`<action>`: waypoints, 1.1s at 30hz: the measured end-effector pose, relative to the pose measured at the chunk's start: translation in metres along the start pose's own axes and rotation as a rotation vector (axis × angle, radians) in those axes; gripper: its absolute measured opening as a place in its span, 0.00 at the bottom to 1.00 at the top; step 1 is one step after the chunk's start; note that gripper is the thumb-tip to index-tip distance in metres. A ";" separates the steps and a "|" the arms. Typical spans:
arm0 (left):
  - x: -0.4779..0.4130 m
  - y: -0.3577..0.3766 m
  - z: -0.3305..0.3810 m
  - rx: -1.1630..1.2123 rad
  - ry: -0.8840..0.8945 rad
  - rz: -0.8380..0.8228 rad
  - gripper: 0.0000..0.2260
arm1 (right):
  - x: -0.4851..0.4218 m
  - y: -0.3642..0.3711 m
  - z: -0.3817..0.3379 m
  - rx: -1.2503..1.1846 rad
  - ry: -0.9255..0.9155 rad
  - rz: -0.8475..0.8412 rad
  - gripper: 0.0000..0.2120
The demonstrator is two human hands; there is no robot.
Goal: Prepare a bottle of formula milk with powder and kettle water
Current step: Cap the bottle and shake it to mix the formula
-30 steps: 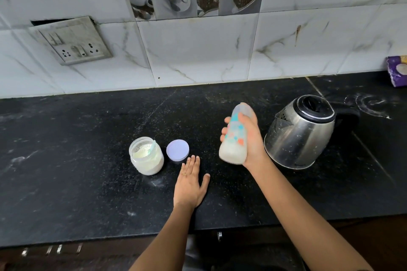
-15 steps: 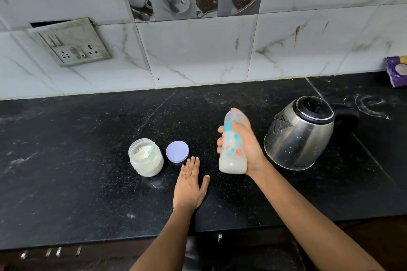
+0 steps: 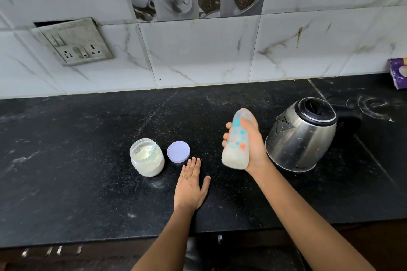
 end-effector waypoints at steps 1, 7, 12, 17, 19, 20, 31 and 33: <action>0.000 0.000 0.000 0.000 0.001 0.000 0.29 | -0.007 -0.004 -0.001 -0.083 0.012 0.068 0.27; 0.000 0.001 -0.001 -0.003 0.000 -0.004 0.29 | 0.011 0.003 0.008 0.208 0.032 -0.119 0.30; -0.001 0.001 0.000 -0.002 0.007 0.004 0.29 | -0.006 0.000 0.003 -0.121 0.037 0.073 0.30; 0.000 0.002 -0.002 0.001 0.007 -0.005 0.29 | 0.014 0.006 0.010 0.166 0.013 -0.153 0.23; -0.001 0.002 -0.002 -0.001 0.004 -0.011 0.29 | 0.008 0.005 0.006 0.100 0.004 -0.091 0.25; -0.001 0.002 -0.002 -0.001 0.003 -0.013 0.29 | 0.002 0.003 0.005 -0.005 0.016 -0.026 0.27; -0.001 0.001 -0.001 0.013 0.013 -0.007 0.29 | -0.013 0.001 0.001 -0.072 0.011 0.054 0.39; -0.001 0.002 -0.001 0.013 0.016 -0.011 0.29 | -0.015 0.001 0.002 -0.090 0.054 0.038 0.39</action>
Point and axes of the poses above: each hand's wrist, its own x-axis away from the middle knuckle, its own y-axis out of the palm, z = x × y, the point moved 3 cm from there along -x, towards the middle knuckle, and after that the axes turned 5 degrees about x, right-handed, at the moved point
